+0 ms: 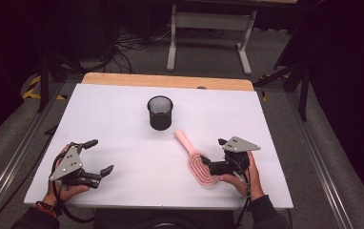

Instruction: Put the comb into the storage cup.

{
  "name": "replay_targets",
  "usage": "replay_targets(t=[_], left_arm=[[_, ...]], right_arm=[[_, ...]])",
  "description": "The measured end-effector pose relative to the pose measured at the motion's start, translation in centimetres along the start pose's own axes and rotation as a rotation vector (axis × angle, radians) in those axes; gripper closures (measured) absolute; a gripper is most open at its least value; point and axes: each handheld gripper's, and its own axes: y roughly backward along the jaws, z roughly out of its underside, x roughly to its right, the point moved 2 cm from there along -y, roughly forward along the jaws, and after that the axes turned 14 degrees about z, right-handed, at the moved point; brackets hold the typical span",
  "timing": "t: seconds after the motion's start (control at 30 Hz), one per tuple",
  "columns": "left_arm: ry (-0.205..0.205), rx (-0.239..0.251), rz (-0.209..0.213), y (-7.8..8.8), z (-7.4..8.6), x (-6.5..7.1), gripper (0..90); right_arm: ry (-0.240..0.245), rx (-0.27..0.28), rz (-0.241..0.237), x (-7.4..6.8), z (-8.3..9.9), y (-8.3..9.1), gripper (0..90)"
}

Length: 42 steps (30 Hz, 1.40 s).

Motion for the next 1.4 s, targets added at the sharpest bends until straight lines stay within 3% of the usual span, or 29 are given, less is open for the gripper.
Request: replay_targets(t=[0.1,0.2,0.3,0.37,0.47,0.53,0.7,0.73,0.93,1.13,1.27,1.4], left_arm=[[-0.004,-0.005,0.000,-0.1,0.0,0.1,3.3],[-0.002,0.004,0.001,-0.1,-0.1,0.2,3.3],[-0.015,-0.005,0.004,-0.1,-0.1,0.3,3.4],[-0.014,-0.010,0.013,-0.1,-0.1,0.4,3.2],[-0.022,-0.016,0.012,-0.1,-0.1,0.5,3.8],[-0.019,-0.008,0.010,-0.1,-0.1,0.5,3.7],[-0.026,-0.017,0.022,-0.2,-0.1,0.5,3.6],[-0.026,-0.017,0.022,-0.2,-0.1,0.5,3.6],[-0.022,-0.021,0.019,-0.4,-0.1,0.5,3.6],[-0.020,-0.020,0.029,-0.3,0.0,0.5,3.8],[-0.023,-0.020,0.036,-0.3,-0.1,0.6,3.7],[-0.023,-0.023,0.041,-0.5,-0.1,0.6,3.8]], right_arm=[[0.011,-0.017,-0.016,-0.3,-0.9,-0.7,12.0],[-0.008,-0.050,-0.015,-0.3,-2.1,-1.7,11.9],[0.012,-0.085,0.002,-0.3,-3.2,-2.7,12.2],[0.040,-0.150,-0.005,-0.3,-4.1,-3.7,14.4],[0.044,-0.236,-0.030,-0.4,-5.0,-5.0,16.3],[0.061,-0.303,-0.021,-0.8,-5.5,-6.3,17.0],[0.094,-0.412,-0.020,-1.6,-5.2,-8.6,27.3],[0.094,-0.412,-0.020,-1.6,-5.2,-8.6,27.3],[0.092,-0.551,-0.033,-2.1,-4.6,-10.7,35.3],[0.136,-0.629,-0.048,-2.5,-4.6,-11.6,41.6],[0.127,-0.664,-0.057,-2.5,-4.6,-11.8,42.1],[0.141,-0.696,-0.099,-2.8,-4.4,-12.1,50.8]])
